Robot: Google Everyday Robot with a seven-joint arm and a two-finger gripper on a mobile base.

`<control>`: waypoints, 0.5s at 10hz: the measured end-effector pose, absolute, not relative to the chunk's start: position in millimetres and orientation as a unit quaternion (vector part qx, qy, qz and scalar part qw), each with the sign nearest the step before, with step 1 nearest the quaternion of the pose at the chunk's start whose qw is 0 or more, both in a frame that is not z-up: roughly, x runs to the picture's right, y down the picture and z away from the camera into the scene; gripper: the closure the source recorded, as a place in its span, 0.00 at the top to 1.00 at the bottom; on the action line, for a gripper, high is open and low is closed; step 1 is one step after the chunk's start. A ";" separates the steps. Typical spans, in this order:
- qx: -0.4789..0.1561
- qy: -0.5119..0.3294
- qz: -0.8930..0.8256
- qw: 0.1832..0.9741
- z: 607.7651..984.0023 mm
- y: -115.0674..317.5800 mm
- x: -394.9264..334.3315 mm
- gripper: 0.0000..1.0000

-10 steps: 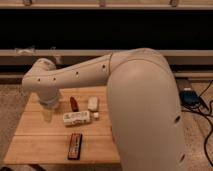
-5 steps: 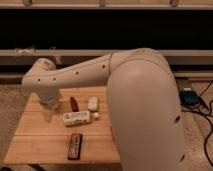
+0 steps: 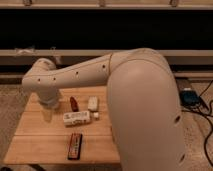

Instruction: Place the white sponge in the ceramic bowl

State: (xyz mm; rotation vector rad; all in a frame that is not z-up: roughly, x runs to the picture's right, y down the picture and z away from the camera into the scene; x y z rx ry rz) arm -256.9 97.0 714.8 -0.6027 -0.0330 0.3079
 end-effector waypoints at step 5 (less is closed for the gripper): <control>-0.308 0.027 0.179 0.934 789.2 77.1 -234.2 0.80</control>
